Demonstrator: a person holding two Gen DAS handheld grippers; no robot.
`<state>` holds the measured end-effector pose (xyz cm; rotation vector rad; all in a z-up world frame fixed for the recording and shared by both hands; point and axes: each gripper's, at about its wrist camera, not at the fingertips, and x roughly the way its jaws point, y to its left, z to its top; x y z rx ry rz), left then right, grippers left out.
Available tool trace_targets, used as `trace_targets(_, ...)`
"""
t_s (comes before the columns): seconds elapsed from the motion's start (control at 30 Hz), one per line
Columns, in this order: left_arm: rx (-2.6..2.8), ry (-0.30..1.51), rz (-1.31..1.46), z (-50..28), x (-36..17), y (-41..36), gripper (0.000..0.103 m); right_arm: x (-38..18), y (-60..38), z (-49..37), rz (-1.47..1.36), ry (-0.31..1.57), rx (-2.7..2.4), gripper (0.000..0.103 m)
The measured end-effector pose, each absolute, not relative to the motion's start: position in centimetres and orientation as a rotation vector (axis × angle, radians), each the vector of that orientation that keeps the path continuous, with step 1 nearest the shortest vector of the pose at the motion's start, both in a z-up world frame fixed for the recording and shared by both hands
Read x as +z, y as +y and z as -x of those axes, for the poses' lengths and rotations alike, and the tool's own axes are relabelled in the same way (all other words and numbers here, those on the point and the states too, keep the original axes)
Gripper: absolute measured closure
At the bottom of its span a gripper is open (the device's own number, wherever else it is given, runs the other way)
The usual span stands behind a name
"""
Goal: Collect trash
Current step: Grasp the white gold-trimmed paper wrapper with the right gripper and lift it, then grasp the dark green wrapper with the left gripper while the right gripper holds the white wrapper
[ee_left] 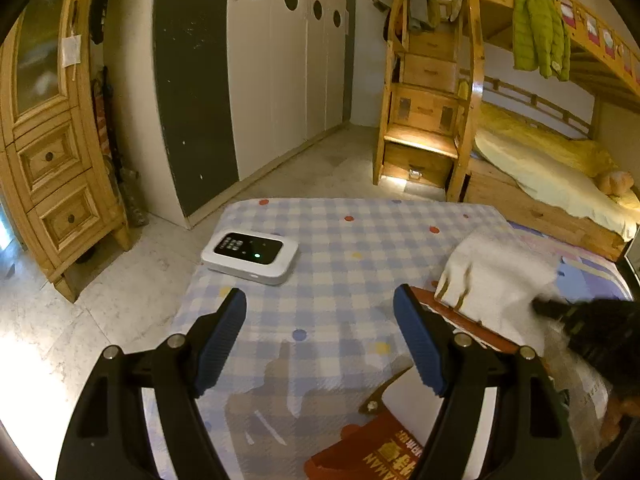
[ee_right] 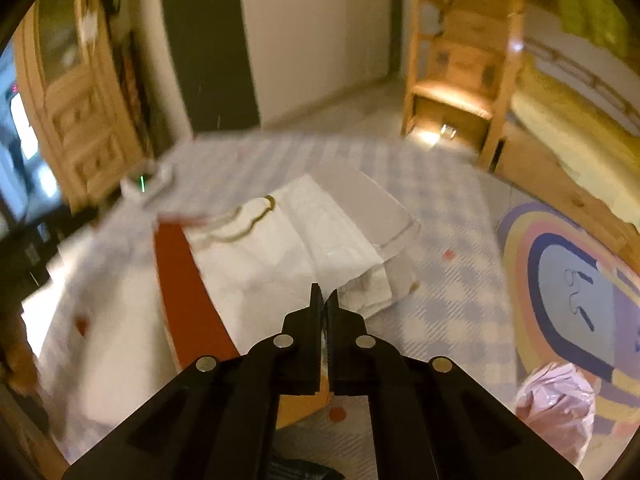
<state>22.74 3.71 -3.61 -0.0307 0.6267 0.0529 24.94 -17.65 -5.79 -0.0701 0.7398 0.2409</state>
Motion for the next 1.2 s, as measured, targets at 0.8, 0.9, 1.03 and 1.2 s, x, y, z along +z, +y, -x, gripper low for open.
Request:
trace_targets(0.8,-0.226,0.729,0.047,-11.0,-5.4,-3.9,0.029,-3.3,-24.5,-11.9,0.153,0.721,-0.072,0.101)
trace_targets(0.9,-0.210,0.738,0.048,-11.1,-5.9,-4.1,0.029,-4.7,-25.0,-12.6,0.159,0.758,-0.085,0.101)
trace_targets(1.03,-0.199,0.752,0.037,-11.1,-6.4,-3.9,0.029,-5.8,-24.6,-13.1,0.186,0.793,-0.060,0.101)
trace_targets(1.2,-0.189,0.779,0.015,-10.9,-6.9,-3.9,0.029,-6.4,-22.7,-10.7,0.211,0.815,0.055,0.101)
